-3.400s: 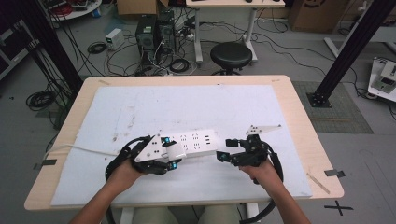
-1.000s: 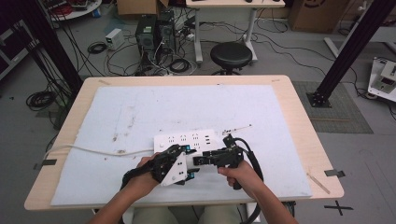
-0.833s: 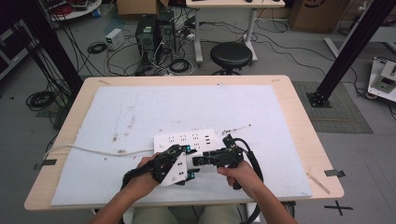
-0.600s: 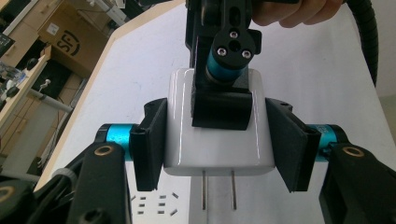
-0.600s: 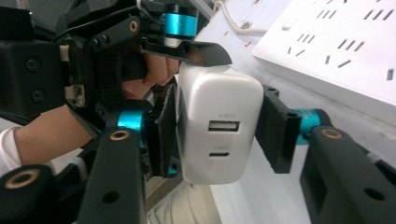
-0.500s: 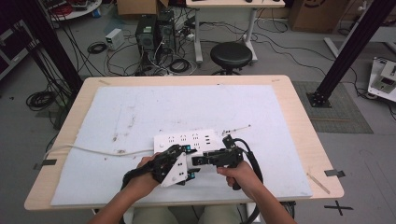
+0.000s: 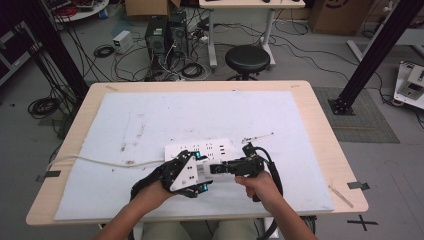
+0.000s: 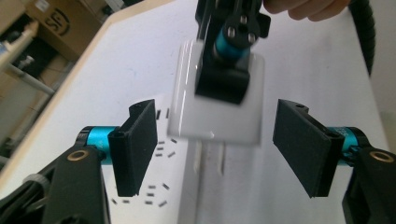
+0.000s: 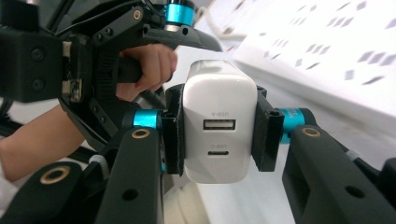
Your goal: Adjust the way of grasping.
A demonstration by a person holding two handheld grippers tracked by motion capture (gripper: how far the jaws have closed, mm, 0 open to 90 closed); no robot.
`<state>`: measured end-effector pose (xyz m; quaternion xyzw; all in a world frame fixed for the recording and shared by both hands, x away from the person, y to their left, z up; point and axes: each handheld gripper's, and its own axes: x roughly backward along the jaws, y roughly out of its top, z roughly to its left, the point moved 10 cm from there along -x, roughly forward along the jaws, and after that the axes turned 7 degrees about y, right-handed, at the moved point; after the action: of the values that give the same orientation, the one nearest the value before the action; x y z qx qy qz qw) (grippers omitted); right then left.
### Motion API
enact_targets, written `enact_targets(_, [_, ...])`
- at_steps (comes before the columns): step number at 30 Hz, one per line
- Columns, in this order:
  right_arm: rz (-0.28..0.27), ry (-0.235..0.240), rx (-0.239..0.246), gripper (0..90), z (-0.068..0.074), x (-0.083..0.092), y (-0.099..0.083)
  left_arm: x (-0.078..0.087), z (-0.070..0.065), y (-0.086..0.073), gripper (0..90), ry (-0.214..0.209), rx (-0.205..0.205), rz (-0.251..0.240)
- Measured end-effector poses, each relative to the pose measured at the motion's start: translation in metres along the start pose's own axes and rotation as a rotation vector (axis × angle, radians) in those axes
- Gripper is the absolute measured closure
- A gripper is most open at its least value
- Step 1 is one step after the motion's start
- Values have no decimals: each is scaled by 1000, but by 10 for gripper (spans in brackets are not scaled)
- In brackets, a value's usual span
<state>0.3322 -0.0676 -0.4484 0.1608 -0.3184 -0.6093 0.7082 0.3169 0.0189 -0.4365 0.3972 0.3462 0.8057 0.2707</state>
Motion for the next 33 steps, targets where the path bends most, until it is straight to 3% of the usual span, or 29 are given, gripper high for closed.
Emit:
enact_targets(7, [-14,-90,29,636,-9,21,4,9,16,-15,266,6,195,-44])
enact_targets(8, [-14,-90,29,636,-9,21,4,9,16,-15,255,6,195,-44])
enact_targets(9, [-5,-106,36,636,-9,23,4,13,21,-19,255,9,240,-54])
enact_targets(10, [-5,-106,36,636,-9,23,4,13,21,-19,234,9,240,-54])
enact_targets(12, [23,-172,74,636,-11,30,4,19,29,-23,234,29,295,-75])
enact_targets(14, [30,-182,80,635,-12,33,4,23,33,-26,234,40,326,-88])
enact_targets(20, [45,-218,83,635,-14,43,2,36,45,-38,234,75,396,-104])
enact_targets(27, [72,-274,117,635,-15,56,1,56,64,-52,235,160,472,-141])
enact_targets(33, [105,-308,141,635,-15,64,1,71,74,-63,235,215,482,-146])
